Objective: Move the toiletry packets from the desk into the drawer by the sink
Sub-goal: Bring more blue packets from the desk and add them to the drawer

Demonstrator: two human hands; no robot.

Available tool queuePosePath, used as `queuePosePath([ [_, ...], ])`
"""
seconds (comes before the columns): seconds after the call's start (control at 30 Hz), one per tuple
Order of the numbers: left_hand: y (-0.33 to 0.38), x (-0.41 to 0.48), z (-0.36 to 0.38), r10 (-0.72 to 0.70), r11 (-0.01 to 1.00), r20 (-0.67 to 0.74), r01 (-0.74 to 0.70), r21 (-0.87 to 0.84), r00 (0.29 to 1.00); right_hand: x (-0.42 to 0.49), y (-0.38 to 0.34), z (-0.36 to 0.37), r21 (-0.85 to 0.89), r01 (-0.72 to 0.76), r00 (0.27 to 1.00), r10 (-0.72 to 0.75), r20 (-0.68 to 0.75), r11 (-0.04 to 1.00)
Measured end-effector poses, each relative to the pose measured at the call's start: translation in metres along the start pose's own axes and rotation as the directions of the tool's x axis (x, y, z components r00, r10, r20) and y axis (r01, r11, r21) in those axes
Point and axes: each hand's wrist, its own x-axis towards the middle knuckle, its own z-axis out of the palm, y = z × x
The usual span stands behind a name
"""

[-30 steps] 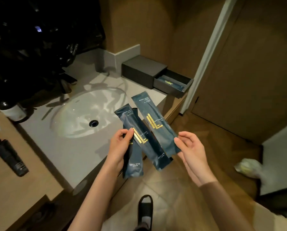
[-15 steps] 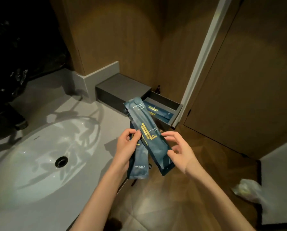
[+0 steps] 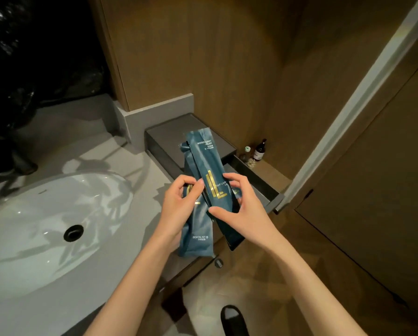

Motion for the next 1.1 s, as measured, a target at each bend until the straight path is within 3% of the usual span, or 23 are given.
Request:
queuePosePath([
  [0.13,0.000,0.015,0.033,0.013,1.000,-0.132,-0.012,0.010,0.991,0.034,0.020,-0.032,-0.044,0.100,0.987,-0.093,0.128,0.994],
  [0.27,-0.002,0.023,0.053,0.004,1.000,-0.266,-0.006,-0.005,0.964,0.062,0.040,-0.068,-0.032,0.155,0.977,-0.149,0.152,0.987],
  [0.53,-0.015,0.015,0.040,-0.123,0.992,-0.451,0.107,-0.061,0.884,0.081,0.063,-0.115,-0.359,0.116,0.951,0.000,0.308,0.926],
  [0.7,-0.022,0.005,0.029,-0.126,0.992,-0.472,0.101,-0.079,0.872,0.070,0.073,-0.114,-0.538,0.101,0.925,0.120,0.361,0.837],
  [0.83,-0.026,-0.002,0.024,-0.120,0.992,-0.456,0.089,-0.089,0.882,0.068,0.076,-0.102,-0.621,0.062,0.933,0.175,0.314,0.782],
  [0.97,-0.026,-0.009,0.020,-0.108,0.993,-0.422,0.077,-0.091,0.900,0.075,0.077,-0.081,-0.699,0.037,0.959,0.171,0.225,0.714],
  [1.1,-0.028,-0.016,0.015,-0.114,0.990,-0.411,0.069,-0.122,0.904,0.080,0.086,-0.060,-0.770,0.090,0.982,0.073,0.175,0.631],
])
